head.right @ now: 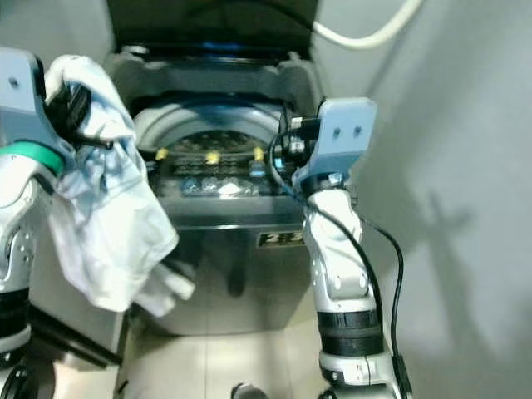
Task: Clothes washing
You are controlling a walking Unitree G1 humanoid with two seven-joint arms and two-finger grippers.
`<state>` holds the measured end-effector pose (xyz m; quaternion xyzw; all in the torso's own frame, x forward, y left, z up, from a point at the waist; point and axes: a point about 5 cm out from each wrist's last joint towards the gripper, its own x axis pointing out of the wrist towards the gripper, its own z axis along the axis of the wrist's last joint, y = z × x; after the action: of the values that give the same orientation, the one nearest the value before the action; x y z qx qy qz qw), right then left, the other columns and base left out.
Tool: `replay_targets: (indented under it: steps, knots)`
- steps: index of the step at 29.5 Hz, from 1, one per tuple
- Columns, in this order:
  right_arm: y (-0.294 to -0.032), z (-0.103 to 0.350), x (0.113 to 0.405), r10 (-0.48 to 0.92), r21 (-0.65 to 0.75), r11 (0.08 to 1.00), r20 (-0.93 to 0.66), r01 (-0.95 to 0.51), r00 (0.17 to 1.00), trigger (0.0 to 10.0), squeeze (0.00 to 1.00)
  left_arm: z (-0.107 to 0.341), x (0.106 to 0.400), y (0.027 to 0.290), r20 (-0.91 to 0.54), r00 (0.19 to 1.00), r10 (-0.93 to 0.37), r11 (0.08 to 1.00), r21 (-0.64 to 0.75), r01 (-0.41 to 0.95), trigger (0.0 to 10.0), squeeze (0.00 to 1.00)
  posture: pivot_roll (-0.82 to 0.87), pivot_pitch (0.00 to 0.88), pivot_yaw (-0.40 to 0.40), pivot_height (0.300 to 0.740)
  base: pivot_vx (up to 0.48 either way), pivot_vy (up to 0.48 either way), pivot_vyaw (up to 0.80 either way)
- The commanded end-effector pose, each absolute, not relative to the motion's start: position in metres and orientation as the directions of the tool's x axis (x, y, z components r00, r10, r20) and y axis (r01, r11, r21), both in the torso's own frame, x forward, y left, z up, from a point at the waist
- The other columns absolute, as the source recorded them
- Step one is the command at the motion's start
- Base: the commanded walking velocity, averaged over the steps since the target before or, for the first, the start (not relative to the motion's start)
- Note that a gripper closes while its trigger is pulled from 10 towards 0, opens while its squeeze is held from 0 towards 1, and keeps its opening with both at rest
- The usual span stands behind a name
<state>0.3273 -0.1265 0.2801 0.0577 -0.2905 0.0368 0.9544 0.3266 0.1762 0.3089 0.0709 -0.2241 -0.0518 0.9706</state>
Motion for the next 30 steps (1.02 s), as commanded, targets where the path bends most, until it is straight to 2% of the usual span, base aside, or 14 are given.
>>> replay_targets:
  steps: [1, 6, 23, 30]
  knots:
    - [-0.121, 0.294, 0.326, 0.021, 0.174, 0.972, 0.600, -0.155, 0.800, 10.0, 0.00, 0.323, 0.322, 0.177, 0.497, 0.857, -0.137, 0.984, 0.170, 0.059, 10.0, 0.00, -0.02, 0.001, 0.063, 0.740, 0.000, 0.000, -0.80]
    - [-0.114, 0.300, 0.324, 0.036, 0.189, 0.963, 0.618, -0.192, 0.785, 10.0, 0.00, 0.326, 0.322, 0.173, 0.509, 0.850, -0.137, 0.984, 0.166, 0.059, 10.0, 0.00, -0.02, 0.002, 0.058, 0.740, 0.000, 0.000, -0.74]
    - [-0.112, 0.284, 0.326, 0.053, 0.150, 0.974, 0.578, -0.170, 0.814, 10.0, 0.00, 0.326, 0.324, 0.165, 0.513, 0.843, -0.163, 0.980, 0.180, 0.080, 10.0, 0.00, -0.02, 0.005, 0.059, 0.740, 0.332, 0.321, 0.00]
    - [-0.111, 0.283, 0.326, 0.059, 0.142, 0.975, 0.577, -0.171, 0.815, 10.0, 0.00, 0.324, 0.326, 0.166, 0.500, 0.851, -0.160, 0.980, 0.187, 0.075, 10.0, 0.00, -0.02, 0.006, 0.060, 0.740, 0.242, 0.000, 0.00]
